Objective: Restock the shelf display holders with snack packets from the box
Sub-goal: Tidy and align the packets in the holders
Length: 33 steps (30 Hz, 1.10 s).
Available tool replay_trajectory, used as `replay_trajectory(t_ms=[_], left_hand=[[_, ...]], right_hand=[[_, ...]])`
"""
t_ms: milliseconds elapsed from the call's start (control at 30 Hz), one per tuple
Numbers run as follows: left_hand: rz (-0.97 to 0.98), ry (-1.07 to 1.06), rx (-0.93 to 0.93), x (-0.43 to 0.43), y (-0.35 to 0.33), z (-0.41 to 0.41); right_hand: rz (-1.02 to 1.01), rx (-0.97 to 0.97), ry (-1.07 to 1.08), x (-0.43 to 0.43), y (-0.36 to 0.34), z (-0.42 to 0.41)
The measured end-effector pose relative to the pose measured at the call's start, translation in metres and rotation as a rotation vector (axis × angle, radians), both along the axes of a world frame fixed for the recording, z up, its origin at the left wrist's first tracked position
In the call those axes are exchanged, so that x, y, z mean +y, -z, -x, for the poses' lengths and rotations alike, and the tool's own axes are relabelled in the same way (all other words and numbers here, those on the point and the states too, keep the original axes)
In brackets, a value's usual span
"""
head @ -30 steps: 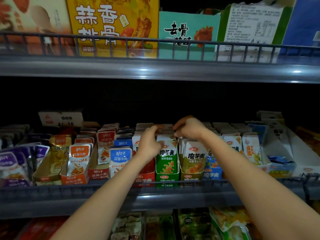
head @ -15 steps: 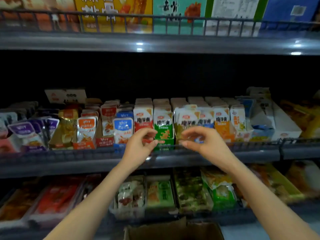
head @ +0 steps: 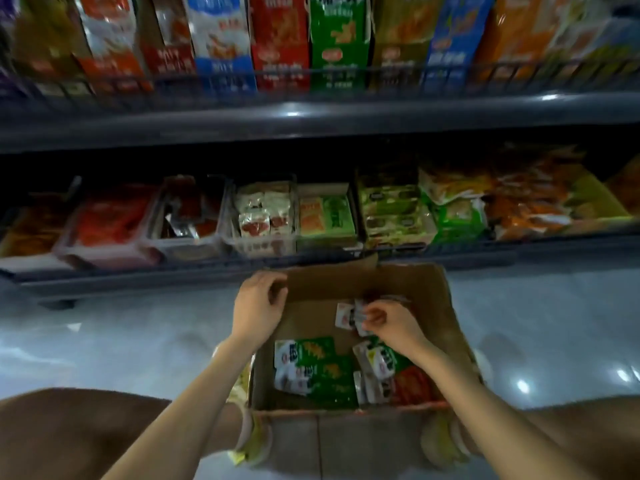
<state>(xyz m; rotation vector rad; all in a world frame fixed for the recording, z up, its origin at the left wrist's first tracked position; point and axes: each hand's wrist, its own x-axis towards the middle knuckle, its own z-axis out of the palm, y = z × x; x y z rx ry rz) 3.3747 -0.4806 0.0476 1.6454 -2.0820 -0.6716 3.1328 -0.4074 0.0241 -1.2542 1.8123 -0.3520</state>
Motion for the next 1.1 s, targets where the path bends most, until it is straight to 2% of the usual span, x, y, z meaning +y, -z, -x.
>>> replay_trajectory(t_ms=[133,267,433,567,800,900,1000,1100], left_hand=[[-0.026,-0.113,-0.073,0.007,0.05,-0.012],[-0.068,-0.134,-0.072,0.008,0.089,-0.018],[-0.137,-0.257,0.007,0.001,0.111,-0.019],[-0.155,-0.229,0.021,-0.001,0.12,-0.02],[-0.176,-0.205,0.034,0.002,0.117,-0.016],[-0.183,-0.188,0.044,0.001,0.121,-0.02],[-0.194,-0.195,0.04,0.001,0.126,-0.026],[-0.206,-0.224,0.041,0.001,0.129,-0.029]], right_hand=[[-0.087,0.027,-0.056,0.007,0.066,-0.029],[-0.131,0.044,-0.117,-0.002,0.129,-0.055],[-0.08,0.305,-0.269,-0.025,0.195,-0.072],[-0.018,0.391,-0.344,-0.045,0.216,-0.076],[-0.071,0.478,-0.511,-0.051,0.233,-0.077],[-0.008,0.415,-0.445,-0.05,0.233,-0.072],[-0.072,0.222,-0.336,-0.056,0.228,-0.056],[-0.2,0.161,-0.442,-0.049,0.219,-0.047]])
